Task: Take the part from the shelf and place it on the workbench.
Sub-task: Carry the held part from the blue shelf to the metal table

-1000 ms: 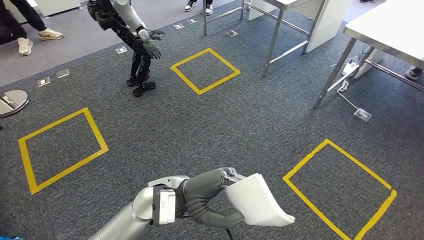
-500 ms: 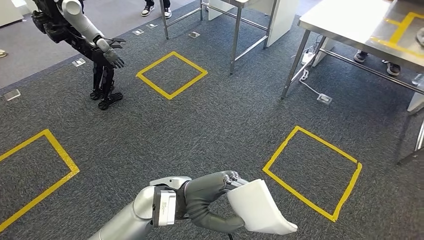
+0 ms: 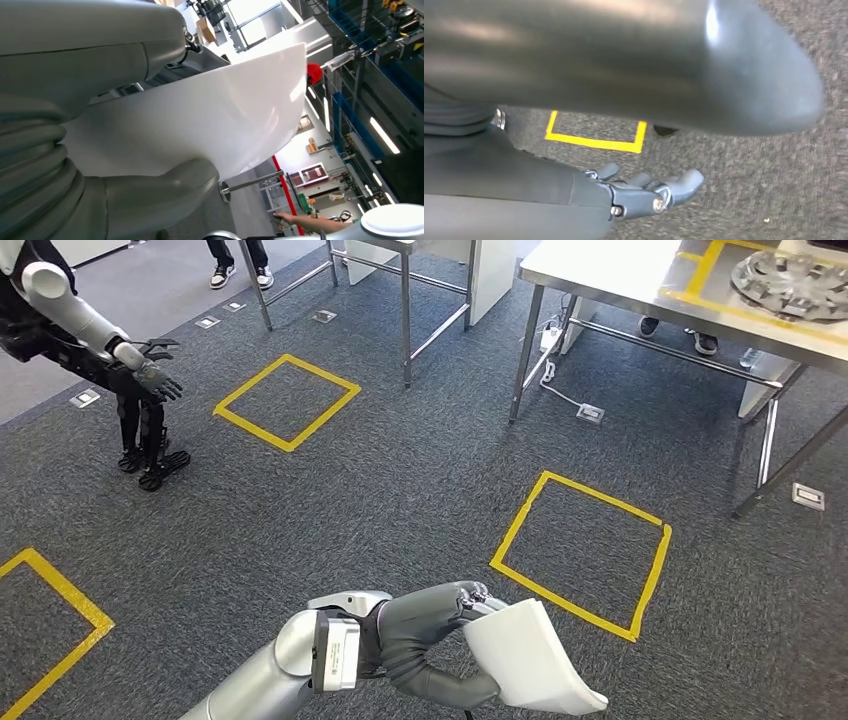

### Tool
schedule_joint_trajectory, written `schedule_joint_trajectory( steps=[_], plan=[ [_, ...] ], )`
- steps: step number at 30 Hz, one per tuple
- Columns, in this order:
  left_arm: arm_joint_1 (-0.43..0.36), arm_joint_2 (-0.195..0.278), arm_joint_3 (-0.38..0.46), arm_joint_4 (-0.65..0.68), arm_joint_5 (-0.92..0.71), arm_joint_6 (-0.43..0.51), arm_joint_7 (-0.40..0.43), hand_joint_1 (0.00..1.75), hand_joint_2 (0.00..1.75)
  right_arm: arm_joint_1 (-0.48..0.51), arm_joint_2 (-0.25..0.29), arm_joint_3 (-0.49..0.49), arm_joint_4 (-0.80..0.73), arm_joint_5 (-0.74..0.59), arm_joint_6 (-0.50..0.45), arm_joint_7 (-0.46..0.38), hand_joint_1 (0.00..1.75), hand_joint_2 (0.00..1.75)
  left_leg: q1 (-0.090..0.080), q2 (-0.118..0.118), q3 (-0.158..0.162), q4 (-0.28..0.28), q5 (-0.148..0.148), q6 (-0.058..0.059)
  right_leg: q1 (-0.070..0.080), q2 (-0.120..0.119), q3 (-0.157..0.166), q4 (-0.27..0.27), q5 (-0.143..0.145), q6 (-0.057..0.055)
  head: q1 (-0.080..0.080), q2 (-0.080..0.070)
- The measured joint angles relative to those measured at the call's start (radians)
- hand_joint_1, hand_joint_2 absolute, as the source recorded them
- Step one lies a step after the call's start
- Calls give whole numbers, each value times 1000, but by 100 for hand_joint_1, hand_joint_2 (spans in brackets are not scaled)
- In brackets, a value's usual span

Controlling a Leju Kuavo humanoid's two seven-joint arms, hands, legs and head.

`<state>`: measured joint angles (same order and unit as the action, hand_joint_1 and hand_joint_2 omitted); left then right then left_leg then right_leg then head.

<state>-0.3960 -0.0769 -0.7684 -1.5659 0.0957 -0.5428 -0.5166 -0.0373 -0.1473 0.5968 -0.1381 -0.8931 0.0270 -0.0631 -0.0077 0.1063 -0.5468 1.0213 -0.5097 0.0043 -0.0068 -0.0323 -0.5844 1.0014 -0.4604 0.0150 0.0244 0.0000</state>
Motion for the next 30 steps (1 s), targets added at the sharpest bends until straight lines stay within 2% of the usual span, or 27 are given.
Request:
schedule_joint_trajectory(
  steps=[1,3,4,5,6,7,8,10,11,12,14,15,16,17,18,19,20,21,22,23,25,26,27,28,29,30],
  plan=[
    [0,0,2,0,3,0,-2,175,175,1,0,0,0,0,-2,-2,0,0,2,-20,-7,22,-16,-6,-3,9,2,-3,2,-5,-2,0],
    [1,1,6,1,8,-1,-5,175,175,-1,0,0,0,0,-7,-7,0,0,7,-76,-54,131,-77,-15,-8,28,3,-4,5,-12,-6,0],
    [4,3,8,3,9,-2,-6,175,175,-2,0,0,0,0,-9,-8,0,0,8,-92,-89,202,-108,-18,-8,40,1,-4,5,-14,-9,0],
    [7,5,8,4,10,-3,-6,175,175,-3,0,1,0,0,-9,-9,0,0,9,-99,-116,257,-125,-19,-8,53,0,-2,5,-15,-10,0],
    [9,6,9,5,10,-4,-6,175,175,-3,0,1,0,0,-9,-8,0,0,9,-102,-130,280,-123,-19,-8,66,-1,-1,5,-15,-10,0],
    [11,7,9,5,10,-6,-6,175,175,-3,0,1,0,0,-9,-7,0,0,9,-104,-122,259,-99,-17,-8,80,-1,1,5,-14,-11,0],
    [11,6,10,5,10,-7,-6,175,175,-3,0,1,0,0,-9,-6,0,0,10,-110,-97,202,-61,-15,-9,93,0,3,4,-12,-12,0],
    [11,4,14,3,10,-10,-4,175,175,-4,0,2,0,0,-9,-4,0,0,14,-148,-39,66,0,-10,-9,119,-1,7,2,-5,-13,0],
    [10,3,16,3,10,-10,-3,175,175,-4,0,2,0,0,-10,-2,0,0,15,-163,-21,25,14,-8,-9,128,-4,8,3,1,-13,0],
    [10,2,17,3,10,-10,-2,175,175,-4,0,2,0,0,-10,0,0,0,14,-172,-15,9,16,-4,-9,137,-8,8,4,8,-13,0],
    [10,-1,19,3,10,-11,-1,175,175,-1,0,2,0,1,-9,4,0,0,12,-155,-16,6,19,7,-12,153,-15,6,8,23,-13,0],
    [10,-3,19,3,10,-11,-1,175,175,1,0,3,0,1,-6,5,0,0,12,-145,-16,3,21,14,-13,148,-18,9,7,28,-12,0],
    [10,-6,20,3,10,-11,-1,175,175,1,0,3,0,1,-2,6,0,0,13,-134,-15,-1,23,22,-12,129,-27,26,-4,33,-9,0],
    [10,-9,21,3,10,-11,-1,175,175,0,1,4,0,1,1,7,0,0,14,-122,-14,-4,25,27,-10,103,-45,64,-27,36,-6,0],
    [10,-11,22,3,10,-11,-1,175,175,-2,1,4,0,2,4,7,0,0,14,-110,-13,-6,25,31,-9,73,-73,123,-58,38,-3,0],
    [11,-11,22,5,10,-11,-1,175,175,-3,1,6,0,2,4,7,0,0,13,-97,-14,-6,24,34,-8,54,-109,195,-92,40,0,0],
    [12,-11,23,6,9,-12,-1,175,175,-4,1,7,0,2,5,7,0,0,11,-84,-14,-6,23,35,-9,45,-140,258,-116,42,1,0],
    [12,-11,23,8,9,-12,-1,175,175,-4,1,8,0,2,6,6,0,0,11,-71,-14,-5,22,35,-9,41,-156,293,-122,43,2,0],
    [12,-10,23,9,9,-12,-1,175,175,-3,1,10,0,2,7,6,0,0,10,-58,-14,-5,21,35,-10,38,-152,288,-110,43,2,0],
    [12,-11,23,10,9,-12,-1,175,175,-2,1,10,0,2,8,6,0,0,10,-47,-12,-5,19,34,-10,32,-127,241,-82,42,2,0],
    [12,-11,23,10,9,-12,-1,175,175,-4,0,13,0,2,8,6,0,0,7,-26,-8,-3,13,26,-7,-2,-46,97,-23,36,3,0],
    [12,-11,24,10,9,-12,-1,175,175,-5,0,15,0,2,8,5,0,0,4,-17,-6,-1,10,21,-4,-16,-18,44,-8,30,2,0],
    [11,-11,24,9,9,-12,-1,175,175,-7,0,16,0,3,8,4,0,0,2,-8,-3,-1,7,15,-1,-25,-5,15,-2,23,2,0],
    [11,-11,24,9,10,-13,-1,175,175,-7,0,18,0,3,8,3,0,0,0,0,-1,-2,5,10,1,-20,-5,10,-4,16,1,0],
    [11,-11,24,9,10,-13,-1,175,175,-6,0,19,0,3,8,2,0,0,0,9,3,-4,3,5,0,-8,-6,9,-3,10,0,0],
    [10,-11,24,8,10,-14,-1,175,175,-4,0,20,0,3,8,1,0,0,1,9,6,-2,0,-1,-2,2,-5,7,-2,5,0,0]
  ],
)
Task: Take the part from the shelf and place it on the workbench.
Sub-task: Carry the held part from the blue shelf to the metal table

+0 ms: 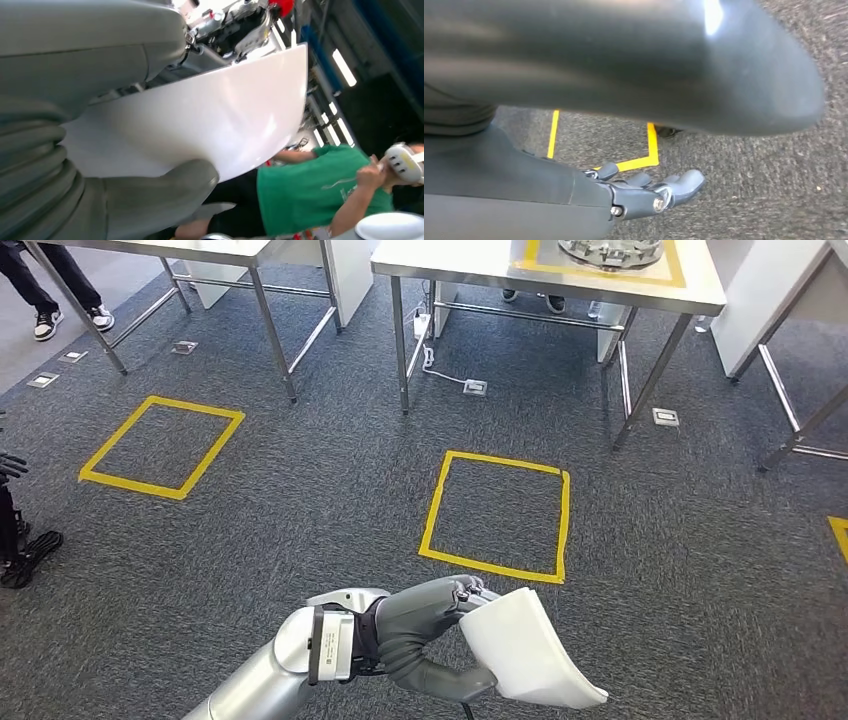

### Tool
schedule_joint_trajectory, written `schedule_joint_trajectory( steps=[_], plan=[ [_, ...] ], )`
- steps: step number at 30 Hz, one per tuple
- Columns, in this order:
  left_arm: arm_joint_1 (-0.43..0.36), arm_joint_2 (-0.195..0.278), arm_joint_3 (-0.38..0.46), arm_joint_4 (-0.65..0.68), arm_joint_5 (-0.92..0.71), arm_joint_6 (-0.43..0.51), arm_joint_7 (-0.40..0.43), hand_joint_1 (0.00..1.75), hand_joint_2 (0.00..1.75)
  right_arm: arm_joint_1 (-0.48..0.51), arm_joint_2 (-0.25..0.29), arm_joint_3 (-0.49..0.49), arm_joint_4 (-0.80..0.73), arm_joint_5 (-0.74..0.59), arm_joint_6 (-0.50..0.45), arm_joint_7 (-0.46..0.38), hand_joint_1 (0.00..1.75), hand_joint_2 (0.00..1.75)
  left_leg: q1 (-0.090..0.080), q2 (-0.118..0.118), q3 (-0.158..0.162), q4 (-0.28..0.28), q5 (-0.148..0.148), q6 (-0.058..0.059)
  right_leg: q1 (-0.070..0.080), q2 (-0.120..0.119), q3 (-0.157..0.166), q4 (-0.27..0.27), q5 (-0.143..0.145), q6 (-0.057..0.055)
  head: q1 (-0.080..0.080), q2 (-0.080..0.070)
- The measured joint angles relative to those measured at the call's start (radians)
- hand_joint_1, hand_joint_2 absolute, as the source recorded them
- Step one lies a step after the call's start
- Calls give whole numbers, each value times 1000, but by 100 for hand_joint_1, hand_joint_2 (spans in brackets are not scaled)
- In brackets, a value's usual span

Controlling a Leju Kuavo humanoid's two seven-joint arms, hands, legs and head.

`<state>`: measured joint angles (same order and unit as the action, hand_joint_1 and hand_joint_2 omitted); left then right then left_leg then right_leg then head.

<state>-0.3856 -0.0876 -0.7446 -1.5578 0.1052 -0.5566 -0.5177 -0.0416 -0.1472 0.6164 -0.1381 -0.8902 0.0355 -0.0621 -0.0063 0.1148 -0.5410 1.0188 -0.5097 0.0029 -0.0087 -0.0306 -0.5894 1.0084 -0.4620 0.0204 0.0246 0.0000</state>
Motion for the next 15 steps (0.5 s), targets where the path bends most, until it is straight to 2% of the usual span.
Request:
schedule_joint_trajectory(
  steps=[2,4,5,6,7,8,9,11,13,15],
  plan=[
    [0,0,0,-2,0,-1,0,175,175,2,0,2,0,0,-2,-2,0,0,4,-41,-16,47,-32,-12,-7,19,3,-4,3,-11,-4,0],
    [2,4,1,-3,0,-2,0,175,175,-1,0,4,0,0,-6,-5,0,0,8,-94,-74,170,-95,-19,-9,38,3,-4,4,-18,-9,0],
    [4,6,1,-2,0,-3,0,175,175,-3,0,5,0,0,-7,-7,0,0,8,-105,-108,236,-121,-20,-9,50,2,-4,4,-19,-11,0],
    [6,9,1,-2,0,-4,0,175,175,-3,0,6,0,0,-7,-8,0,0,9,-109,-131,279,-129,-20,-8,63,2,-4,4,-19,-12,0],
    [7,11,1,-2,0,-5,0,175,175,-3,0,6,0,0,-7,-8,0,0,9,-111,-138,286,-117,-18,-8,77,2,-4,4,-19,-12,0],
    [7,12,1,-2,0,-5,0,175,175,-3,0,7,0,0,-7,-9,0,0,9,-114,-125,252,-87,-16,-8,91,4,-3,4,-18,-13,0],
    [7,12,1,-2,0,-5,0,175,175,-3,0,7,0,1,-7,-9,0,0,9,-124,-97,188,-46,-12,-9,104,5,-3,5,-16,-14,0],
    [6,12,1,-2,0,-5,0,175,175,-6,0,7,0,1,-7,-10,0,0,11,-167,-42,58,10,-5,-8,129,3,-1,5,-9,-14,0],
    [6,13,1,-3,0,-5,0,175,175,-8,1,7,0,1,-9,-11,0,0,11,-189,-23,8,18,1,-9,149,-5,0,8,5,-14,0],
    [6,12,2,-3,0,-6,0,175,175,-6,0,8,0,2,-8,-11,0,0,7,-170,-20,3,20,11,-15,165,-10,-2,11,20,-14,0]
  ],
)
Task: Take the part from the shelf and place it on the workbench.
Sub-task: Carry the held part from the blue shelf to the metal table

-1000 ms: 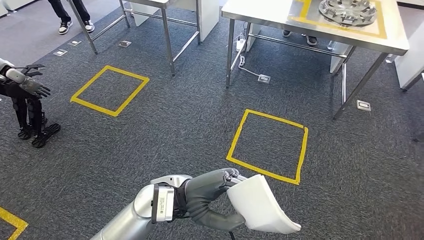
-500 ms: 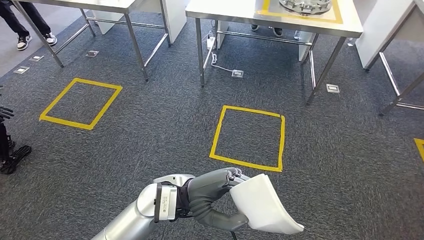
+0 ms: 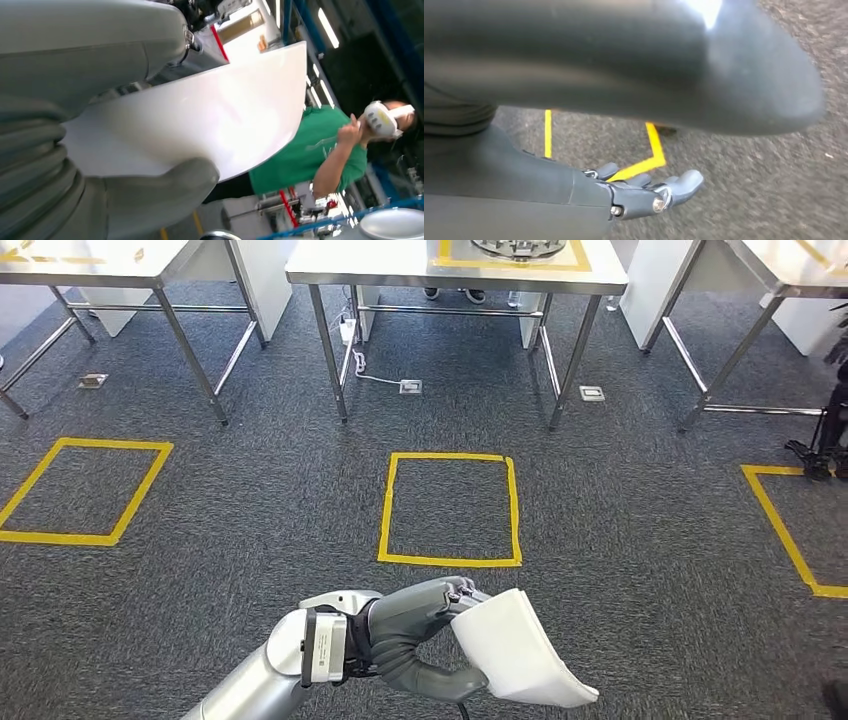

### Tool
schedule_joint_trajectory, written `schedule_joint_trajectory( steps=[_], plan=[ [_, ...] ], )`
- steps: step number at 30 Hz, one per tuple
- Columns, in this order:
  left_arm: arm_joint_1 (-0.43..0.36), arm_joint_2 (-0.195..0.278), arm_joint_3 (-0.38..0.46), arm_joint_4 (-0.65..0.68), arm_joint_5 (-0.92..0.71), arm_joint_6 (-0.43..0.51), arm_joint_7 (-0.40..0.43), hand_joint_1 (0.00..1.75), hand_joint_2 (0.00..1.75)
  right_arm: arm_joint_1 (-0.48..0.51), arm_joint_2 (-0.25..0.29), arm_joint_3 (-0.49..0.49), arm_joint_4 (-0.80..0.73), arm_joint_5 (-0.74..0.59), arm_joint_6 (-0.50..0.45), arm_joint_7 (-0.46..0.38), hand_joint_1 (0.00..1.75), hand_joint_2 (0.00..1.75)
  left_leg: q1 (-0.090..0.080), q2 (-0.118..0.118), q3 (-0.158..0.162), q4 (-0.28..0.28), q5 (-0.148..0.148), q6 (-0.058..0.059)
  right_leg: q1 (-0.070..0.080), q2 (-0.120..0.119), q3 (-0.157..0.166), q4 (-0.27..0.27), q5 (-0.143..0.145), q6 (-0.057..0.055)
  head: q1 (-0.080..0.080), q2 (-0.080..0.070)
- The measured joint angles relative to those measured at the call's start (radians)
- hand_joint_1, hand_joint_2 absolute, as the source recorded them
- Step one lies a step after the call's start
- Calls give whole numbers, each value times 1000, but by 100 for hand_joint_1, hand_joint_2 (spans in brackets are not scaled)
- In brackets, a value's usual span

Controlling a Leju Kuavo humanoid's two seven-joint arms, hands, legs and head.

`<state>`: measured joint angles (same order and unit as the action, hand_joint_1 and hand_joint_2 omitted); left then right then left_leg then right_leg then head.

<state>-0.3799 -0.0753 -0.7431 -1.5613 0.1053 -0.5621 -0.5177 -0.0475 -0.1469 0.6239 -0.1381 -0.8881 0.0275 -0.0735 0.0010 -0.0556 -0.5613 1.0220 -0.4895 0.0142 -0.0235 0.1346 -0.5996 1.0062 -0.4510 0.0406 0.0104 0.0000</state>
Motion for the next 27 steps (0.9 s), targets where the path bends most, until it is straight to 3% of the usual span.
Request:
schedule_joint_trajectory(
  steps=[2,4,6,7,8,10,12,14,17,18,20,22,23,24,25,27],
  plan=[
    [-1,-2,0,-1,0,0,0,175,175,2,0,0,0,4,8,0,0,0,1,21,4,-6,5,14,0,-35,-12,24,-16,9,3,0],
    [0,-3,0,0,-1,-1,0,175,175,-1,0,1,0,9,13,1,0,0,1,42,4,-9,6,23,2,-97,-61,127,-72,15,8,0],
    [1,-2,0,4,-2,-3,2,175,175,-4,0,6,0,15,11,7,0,0,-1,61,3,-8,5,26,3,-121,-123,254,-126,21,11,0],
    [2,-2,0,6,-3,-3,2,175,175,-4,0,10,0,17,10,11,0,0,-2,69,2,-8,4,26,3,-125,-135,281,-129,22,11,0],
    [2,-3,0,8,-4,-4,3,175,175,-3,0,14,0,19,10,14,0,0,-2,75,2,-7,3,25,3,-127,-126,267,-113,22,11,0],
    [1,-4,0,10,-7,-4,3,175,175,-3,0,18,0,22,10,17,0,0,-2,83,3,-4,0,22,3,-134,-54,137,-52,18,12,0],
    [-1,-6,0,12,-9,-4,3,175,175,-4,0,21,0,24,9,18,0,0,-5,87,4,-2,-6,13,8,-141,6,24,-20,6,12,0],
    [-4,-7,0,15,-11,-4,3,175,175,-4,0,23,0,26,8,19,0,0,-8,89,6,-4,-10,2,15,-140,16,3,-21,-7,12,0],
    [-7,-9,0,20,-12,-4,2,175,175,-2,1,25,0,27,8,20,0,0,-7,81,3,16,-24,-15,8,-135,23,-3,-20,-25,9,0],
    [-8,-9,0,22,-12,-4,2,175,175,-2,1,26,0,27,6,20,0,0,-6,75,-13,52,-44,-20,5,-134,28,-5,-20,-31,7,0],
    [-8,-7,0,25,-12,-4,0,175,175,-3,1,29,0,27,4,22,0,0,-3,65,-78,179,-100,-28,5,-132,33,-4,-24,-38,3,0],
    [-7,-4,-1,30,-12,-4,0,175,175,-3,1,33,0,27,4,23,0,0,-1,63,-142,280,-121,-31,5,-127,38,-4,-29,-40,1,0],
    [-7,-4,-1,33,-12,-4,0,175,175,-3,2,33,0,27,4,23,0,0,0,63,-150,279,-101,-32,5,-124,42,-3,-33,-38,1,0],
    [-7,-3,-1,34,-12,-4,0,175,175,-3,2,34,0,27,4,23,0,0,2,63,-138,237,-64,-31,4,-120,48,-3,-38,-36,0,0],
    [-7,-3,-1,35,-12,-4,0,175,175,-3,2,35,0,27,4,23,0,0,2,62,-112,169,-20,-29,4,-117,55,-2,-44,-33,0,0],
    [-8,-3,-1,36,-12,-4,0,175,175,-3,3,38,0,27,4,23,0,0,2,57,-60,49,31,-22,7,-112,64,0,-55,-22,-1,0]
  ],
)
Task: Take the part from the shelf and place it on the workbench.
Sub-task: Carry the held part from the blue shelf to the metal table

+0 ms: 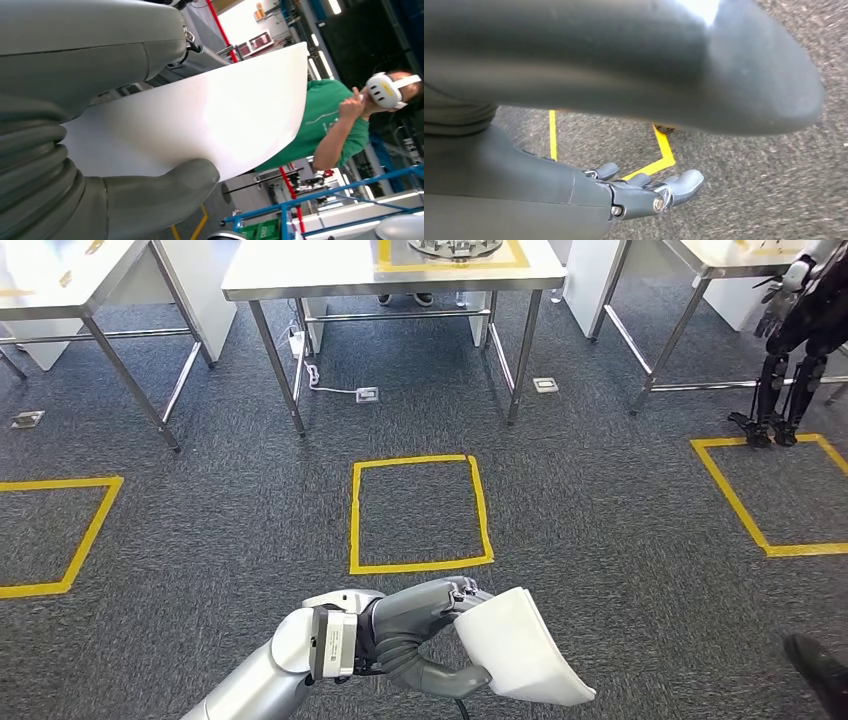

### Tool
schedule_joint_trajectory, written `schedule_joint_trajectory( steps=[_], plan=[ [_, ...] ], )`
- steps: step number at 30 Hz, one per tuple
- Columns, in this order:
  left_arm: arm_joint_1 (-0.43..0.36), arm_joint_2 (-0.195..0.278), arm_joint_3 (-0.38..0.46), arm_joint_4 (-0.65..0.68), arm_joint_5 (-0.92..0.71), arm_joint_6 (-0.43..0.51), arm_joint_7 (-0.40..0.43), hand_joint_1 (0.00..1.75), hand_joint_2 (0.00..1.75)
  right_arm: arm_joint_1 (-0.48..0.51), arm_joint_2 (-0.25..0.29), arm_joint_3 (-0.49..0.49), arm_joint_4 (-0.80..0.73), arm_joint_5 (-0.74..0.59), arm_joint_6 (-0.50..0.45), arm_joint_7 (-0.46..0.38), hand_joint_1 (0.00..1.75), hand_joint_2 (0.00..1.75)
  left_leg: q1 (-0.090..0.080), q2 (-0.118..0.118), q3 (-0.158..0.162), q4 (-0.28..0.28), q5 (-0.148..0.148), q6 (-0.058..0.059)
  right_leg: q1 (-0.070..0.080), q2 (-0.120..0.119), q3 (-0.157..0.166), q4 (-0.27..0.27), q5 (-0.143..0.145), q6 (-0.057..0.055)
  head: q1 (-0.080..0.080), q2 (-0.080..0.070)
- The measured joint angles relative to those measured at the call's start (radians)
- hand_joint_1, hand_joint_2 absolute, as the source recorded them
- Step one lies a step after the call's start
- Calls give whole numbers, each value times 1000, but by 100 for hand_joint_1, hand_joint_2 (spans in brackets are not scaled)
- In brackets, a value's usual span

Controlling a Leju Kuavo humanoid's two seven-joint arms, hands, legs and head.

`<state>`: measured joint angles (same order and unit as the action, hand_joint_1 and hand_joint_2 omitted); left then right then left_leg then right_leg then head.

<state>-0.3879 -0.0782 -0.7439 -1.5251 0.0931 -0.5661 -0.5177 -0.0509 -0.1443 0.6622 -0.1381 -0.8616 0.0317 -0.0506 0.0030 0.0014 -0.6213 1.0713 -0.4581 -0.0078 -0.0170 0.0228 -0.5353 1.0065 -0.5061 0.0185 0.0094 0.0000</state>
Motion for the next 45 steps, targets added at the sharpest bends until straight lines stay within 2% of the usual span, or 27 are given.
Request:
schedule_joint_trajectory(
  steps=[1,4,6,9,10,11,12,14,15,16,18,21,22,24,25,26,27,29,31,34,36,38,40,41,42,44,45],
  plan=[
    [0,0,0,1,0,0,0,175,175,0,0,1,0,0,0,0,0,0,-1,-3,13,-29,5,5,1,2,1,0,-4,6,0,0],
    [-1,-1,0,2,0,0,0,175,175,0,1,3,0,0,0,0,0,0,-4,-4,20,-42,-4,25,-2,2,5,-2,-12,25,2,0],
    [-3,-5,0,2,0,0,0,175,175,-1,1,4,0,0,2,0,0,0,0,-1,29,-48,-7,38,-3,-6,-14,44,-36,34,5,0],
    [-4,-7,0,4,0,0,0,175,175,0,1,4,0,0,4,0,0,0,-1,3,38,-48,-17,49,-3,-14,-129,237,-105,42,11,0],
    [-3,-7,0,5,0,0,0,175,175,2,1,4,0,0,4,0,0,0,-2,3,41,-48,-21,50,-3,-14,-163,281,-109,43,12,0],
    [-3,-7,0,6,0,0,0,175,175,4,1,4,0,0,4,0,0,0,-3,3,45,-47,-26,50,-3,-14,-180,290,-92,42,12,0],
    [-3,-7,0,7,0,0,0,175,175,5,1,5,0,0,4,0,0,0,-3,2,52,-46,-31,48,-3,-14,-174,256,-55,40,12,0],
    [-3,-8,0,7,0,0,0,175,175,5,1,5,0,0,4,0,0,0,-4,3,69,-45,-44,42,-1,-18,-121,118,29,32,14,0],
    [-4,-8,0,7,0,0,0,175,175,4,1,5,0,0,4,0,0,0,-6,3,75,-45,-51,37,2,-21,-96,60,53,26,14,0],
    [-4,-8,0,7,0,0,0,175,175,3,1,5,0,0,5,0,0,0,-8,3,78,-45,-56,31,5,-23,-81,26,61,20,15,0],
    [-4,-9,0,7,0,0,0,175,175,3,2,5,0,0,6,0,0,0,-9,4,81,-49,-63,21,10,-22,-76,13,53,8,15,0],
    [-9,-10,0,5,0,0,-1,175,175,5,3,5,0,0,5,0,0,0,-8,5,76,-19,-85,2,2,-21,-62,5,48,-10,12,0],
    [-10,-10,0,5,0,0,-1,175,175,5,4,5,0,0,4,0,0,0,-7,4,53,29,-107,-3,0,-21,-55,3,45,-16,10,0],
    [-12,-9,0,9,0,0,-2,175,175,5,4,5,0,-1,4,0,0,0,-5,3,-26,167,-157,-11,0,-20,-45,3,36,-23,6,0],
    [-12,-8,-1,11,0,0,-2,175,175,5,5,5,0,-1,4,0,0,0,-4,3,-63,222,-167,-13,0,-19,-39,3,30,-24,5,0],
    [-11,-7,-1,13,0,0,-2,175,175,6,5,5,0,-1,4,0,0,0,-3,3,-85,243,-156,-14,0,-17,-33,3,25,-23,4,0],
    [-11,-6,-1,15,0,0,-2,175,175,6,6,5,0,-1,4,0,0,0,-2,3,-88,224,-125,-14,0,-15,-24,3,18,-21,3,0],
    [-12,-6,-1,16,0,0,-2,175,175,7,7,5,0,-1,4,-1,0,0,-2,2,-47,95,-33,-8,0,-12,-5,3,4,-16,1,0],
    [-13,-6,-1,17,0,0,-2,175,175,5,7,5,0,-1,4,-2,0,0,-3,1,-5,-16,14,2,4,-8,4,5,-9,-6,1,0],
    [-14,-7,-1,18,0,0,-2,175,175,4,8,5,0,-1,4,-2,0,0,-6,-1,6,-41,8,20,4,-7,8,2,-20,13,2,0],
    [-16,-8,-1,17,0,0,-3,175,175,2,9,5,0,-1,4,-3,0,0,-3,-1,19,-48,3,34,1,-11,5,26,-36,24,5,0],
    [-18,-10,-1,18,0,0,-3,175,175,0,9,5,0,-1,5,-5,0,0,0,1,32,-53,-4,43,0,-14,-48,129,-77,32,12,0],
    [-17,-10,-1,20,0,0,-3,175,175,2,9,5,0,-1,4,-4,0,0,0,2,40,-53,-15,46,-1,-15,-134,259,-116,38,15,0],
    [-16,-10,-1,21,0,0,-3,175,175,4,9,6,0,-1,4,-4,0,0,0,1,45,-53,-20,46,-2,-16,-163,288,-110,40,16,0],
    [-15,-10,-1,21,0,0,-3,175,175,6,9,6,0,-1,4,-3,0,0,0,1,52,-52,-27,44,-2,-16,-173,279,-83,41,16,0],
    [-16,-11,-2,22,0,0,-3,175,175,7,9,6,0,-1,5,-1,0,0,1,0,72,-52,-42,38,-3,-19,-137,159,11,39,17,0],
    [-16,-11,-2,22,0,0,-3,175,175,7,9,6,0,-1,4,1,0,0,-1,0,80,-50,-51,32,-2,-21,-111,92,43,36,18,0]
  ],
)
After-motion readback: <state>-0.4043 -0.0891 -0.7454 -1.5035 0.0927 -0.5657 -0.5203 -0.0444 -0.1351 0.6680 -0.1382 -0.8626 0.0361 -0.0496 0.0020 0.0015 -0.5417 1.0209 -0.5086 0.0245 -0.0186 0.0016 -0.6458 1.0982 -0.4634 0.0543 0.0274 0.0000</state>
